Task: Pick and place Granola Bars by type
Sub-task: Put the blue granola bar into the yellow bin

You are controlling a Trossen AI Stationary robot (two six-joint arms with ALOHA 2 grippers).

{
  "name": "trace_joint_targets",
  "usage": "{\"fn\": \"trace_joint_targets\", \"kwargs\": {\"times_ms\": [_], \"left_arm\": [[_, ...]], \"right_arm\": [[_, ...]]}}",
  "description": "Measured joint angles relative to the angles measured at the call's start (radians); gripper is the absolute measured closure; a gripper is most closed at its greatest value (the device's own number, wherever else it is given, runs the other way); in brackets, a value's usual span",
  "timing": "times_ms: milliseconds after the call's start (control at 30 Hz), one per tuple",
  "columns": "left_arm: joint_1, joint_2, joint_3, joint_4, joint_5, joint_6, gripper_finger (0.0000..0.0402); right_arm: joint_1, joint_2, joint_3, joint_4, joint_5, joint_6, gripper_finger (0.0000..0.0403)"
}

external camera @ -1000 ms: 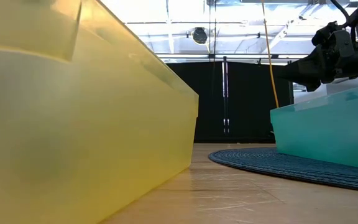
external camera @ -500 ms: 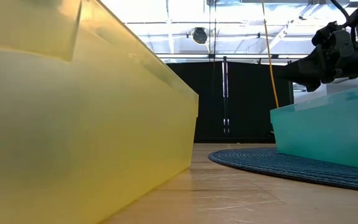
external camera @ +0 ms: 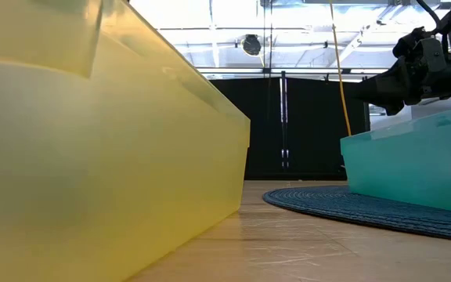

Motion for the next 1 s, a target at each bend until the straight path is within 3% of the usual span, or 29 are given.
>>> {"fn": "trace_joint_targets", "kwargs": {"times_ms": [200,367,500,767,1000], "left_arm": [[0.047,-0.001,0.000,-0.220,-0.156,-0.178,0.0360],[0.121,-0.001,0.000,-0.192,-0.158,-0.208,0.0348],[0.183,-0.002,-0.034,-0.157,-0.155,-0.179,0.0301],[0.316,-0.001,-0.277,-0.092,0.006,-0.173,0.0185],[0.403,-0.001,-0.445,0.149,0.108,-0.064,0.0157]], "right_arm": [[0.000,0.000,0.000,0.000,0.000,0.000,0.0268],[0.000,0.000,0.000,0.000,0.000,0.000,0.0268],[0.000,0.000,0.000,0.000,0.000,0.000,0.0268],[0.000,0.000,0.000,0.000,0.000,0.000,0.0268],[0.000,0.000,0.000,0.000,0.000,0.000,0.0268]]}}
